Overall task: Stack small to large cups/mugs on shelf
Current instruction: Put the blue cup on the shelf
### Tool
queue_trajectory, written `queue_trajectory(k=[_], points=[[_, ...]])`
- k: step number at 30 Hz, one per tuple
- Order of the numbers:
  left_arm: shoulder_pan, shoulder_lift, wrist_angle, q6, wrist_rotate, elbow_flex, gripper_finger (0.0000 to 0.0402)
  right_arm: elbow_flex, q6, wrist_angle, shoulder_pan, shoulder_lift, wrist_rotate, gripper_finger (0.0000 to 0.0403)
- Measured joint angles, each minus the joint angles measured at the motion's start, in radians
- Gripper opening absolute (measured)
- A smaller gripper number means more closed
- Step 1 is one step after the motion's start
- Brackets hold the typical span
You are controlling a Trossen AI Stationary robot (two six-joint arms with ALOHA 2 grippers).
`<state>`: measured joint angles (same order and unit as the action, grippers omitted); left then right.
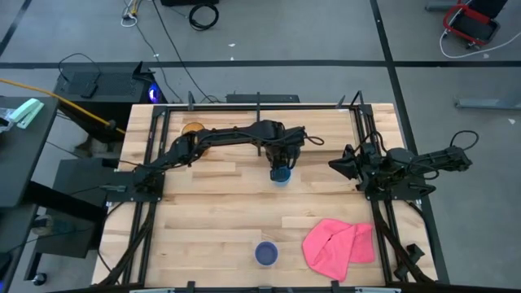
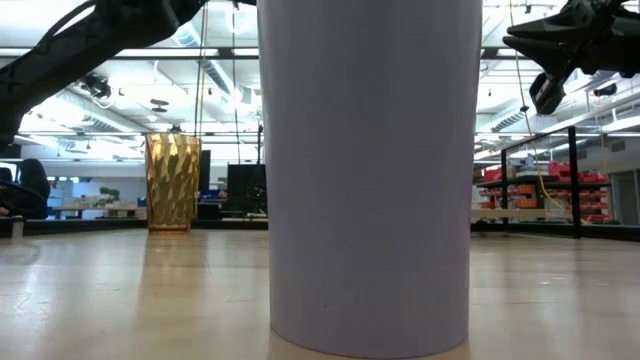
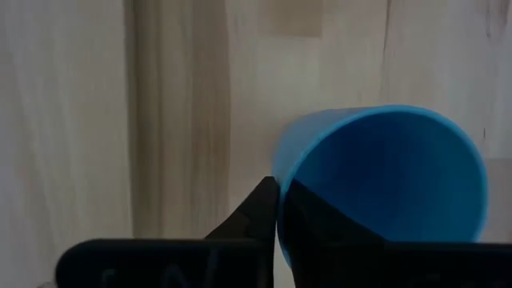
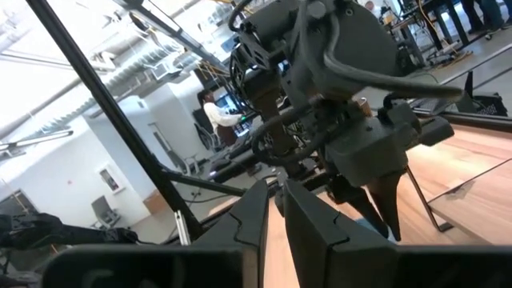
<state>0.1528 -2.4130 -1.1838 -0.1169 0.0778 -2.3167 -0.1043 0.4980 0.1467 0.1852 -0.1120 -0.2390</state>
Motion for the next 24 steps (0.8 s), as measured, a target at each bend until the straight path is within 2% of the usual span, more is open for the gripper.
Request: queue_trajectory(k=[8,17,24], points=[[0.0,-0.009,0.002,0.001,0.007,-0.005,0.0018,0.0,0.0,-0.005,0.0,-0.003,0.0,0.005],[0.001,-0.017,0.004,0.001,-0.005,-0.023,0.0076,0.0,0.022,-0.038,0.0,-0.008,0.0,0.005],[0.0,-0.017,0.001,0.003,-0.002,-0.023,0.01,0.0,0.03,-0.048,0.0,-0.008,0.0,0.005]])
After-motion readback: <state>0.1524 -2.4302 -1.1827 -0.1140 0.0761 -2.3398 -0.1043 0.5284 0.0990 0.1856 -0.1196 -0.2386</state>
